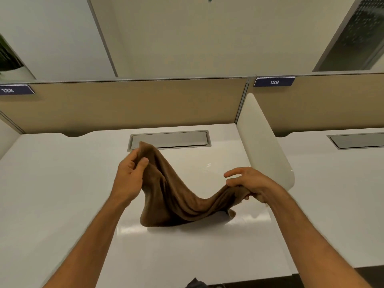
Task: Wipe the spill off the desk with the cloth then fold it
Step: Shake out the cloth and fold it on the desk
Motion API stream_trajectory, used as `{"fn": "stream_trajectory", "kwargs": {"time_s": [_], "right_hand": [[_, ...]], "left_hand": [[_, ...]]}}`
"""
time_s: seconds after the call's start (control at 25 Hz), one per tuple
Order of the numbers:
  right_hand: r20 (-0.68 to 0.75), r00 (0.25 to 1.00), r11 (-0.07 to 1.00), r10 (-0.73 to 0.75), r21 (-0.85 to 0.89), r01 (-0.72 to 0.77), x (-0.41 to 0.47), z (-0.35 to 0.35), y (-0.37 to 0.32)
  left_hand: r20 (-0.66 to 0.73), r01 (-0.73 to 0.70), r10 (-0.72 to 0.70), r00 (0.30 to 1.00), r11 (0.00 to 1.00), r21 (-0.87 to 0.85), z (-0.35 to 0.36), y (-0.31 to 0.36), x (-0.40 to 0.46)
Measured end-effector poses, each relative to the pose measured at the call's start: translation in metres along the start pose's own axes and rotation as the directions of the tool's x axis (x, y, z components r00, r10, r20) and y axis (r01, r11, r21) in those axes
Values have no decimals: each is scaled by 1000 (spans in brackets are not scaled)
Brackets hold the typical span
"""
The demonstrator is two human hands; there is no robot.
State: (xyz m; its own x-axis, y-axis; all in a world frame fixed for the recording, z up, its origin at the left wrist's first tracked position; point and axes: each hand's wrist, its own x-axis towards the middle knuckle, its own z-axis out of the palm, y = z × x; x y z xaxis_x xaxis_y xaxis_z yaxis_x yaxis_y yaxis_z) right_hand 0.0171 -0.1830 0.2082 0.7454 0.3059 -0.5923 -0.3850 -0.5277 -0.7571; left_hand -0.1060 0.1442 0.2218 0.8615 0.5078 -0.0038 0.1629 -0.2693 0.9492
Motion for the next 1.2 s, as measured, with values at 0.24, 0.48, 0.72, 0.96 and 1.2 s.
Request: {"fn": "stream_trajectory", "kwargs": {"time_s": [0.24,0.48,0.72,0.96,1.2], "right_hand": [[82,995,832,-51,554,-3,-16,48,-27],[103,974,808,-204,579,108,-33,85,-51],[-169,913,889,-371,220,402,-41,107,-57],[-351,797,864,-492,-87,495,-42,126,-64],[-305,806,862,-507,-153,484,-39,134,-57]], "left_hand": [[234,-46,29,972,997,66,22,5,-22],[336,-73,40,941,994,86,47,5,-44],[322,-51,42,946,999,19,45,5,-48],[377,-43,77,923,994,-97,46,7,-56],[141,-55,64,988,996,-70,58,9,-59]]}}
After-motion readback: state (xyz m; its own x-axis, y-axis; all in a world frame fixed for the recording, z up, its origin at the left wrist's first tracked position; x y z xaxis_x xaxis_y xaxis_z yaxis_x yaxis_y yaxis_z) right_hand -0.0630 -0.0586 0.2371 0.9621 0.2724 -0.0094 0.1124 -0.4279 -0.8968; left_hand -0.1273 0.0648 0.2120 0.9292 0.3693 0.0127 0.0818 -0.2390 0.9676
